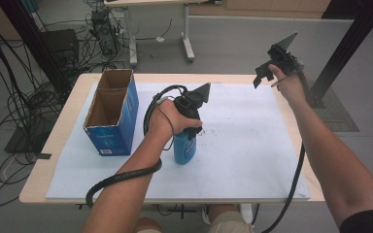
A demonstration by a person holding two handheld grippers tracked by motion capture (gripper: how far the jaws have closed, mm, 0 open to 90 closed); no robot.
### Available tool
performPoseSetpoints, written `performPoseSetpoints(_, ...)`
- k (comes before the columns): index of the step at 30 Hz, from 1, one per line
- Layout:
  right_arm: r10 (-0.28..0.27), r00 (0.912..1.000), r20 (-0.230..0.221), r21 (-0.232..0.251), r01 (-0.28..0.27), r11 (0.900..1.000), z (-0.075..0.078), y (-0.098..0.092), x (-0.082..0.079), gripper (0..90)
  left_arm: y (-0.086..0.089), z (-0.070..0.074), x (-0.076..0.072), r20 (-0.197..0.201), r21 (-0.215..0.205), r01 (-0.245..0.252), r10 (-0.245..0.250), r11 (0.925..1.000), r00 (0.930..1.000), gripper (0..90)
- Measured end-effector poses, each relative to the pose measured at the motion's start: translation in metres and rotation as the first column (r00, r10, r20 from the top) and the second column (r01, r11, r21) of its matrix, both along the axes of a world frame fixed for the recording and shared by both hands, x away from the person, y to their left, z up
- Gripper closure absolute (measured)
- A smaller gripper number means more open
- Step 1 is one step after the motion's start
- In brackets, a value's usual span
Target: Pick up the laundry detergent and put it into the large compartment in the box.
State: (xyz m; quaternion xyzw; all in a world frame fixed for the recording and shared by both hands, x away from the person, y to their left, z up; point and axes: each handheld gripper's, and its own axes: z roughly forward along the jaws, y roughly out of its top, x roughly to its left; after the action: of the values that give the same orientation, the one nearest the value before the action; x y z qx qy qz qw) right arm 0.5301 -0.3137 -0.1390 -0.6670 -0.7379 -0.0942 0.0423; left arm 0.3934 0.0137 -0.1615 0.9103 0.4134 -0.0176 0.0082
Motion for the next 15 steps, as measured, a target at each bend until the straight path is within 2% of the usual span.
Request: performPoseSetpoints(15, 0.001, 1.0000, 0.000, 0.001, -0.001, 1.000, 0.0004, -0.0005, -0.0003, 6.5, -0.0013, 0.0002, 0.0005, -0.002, 0.005, 0.001, -0.001, 1.0000, 1.0000, 36.8)
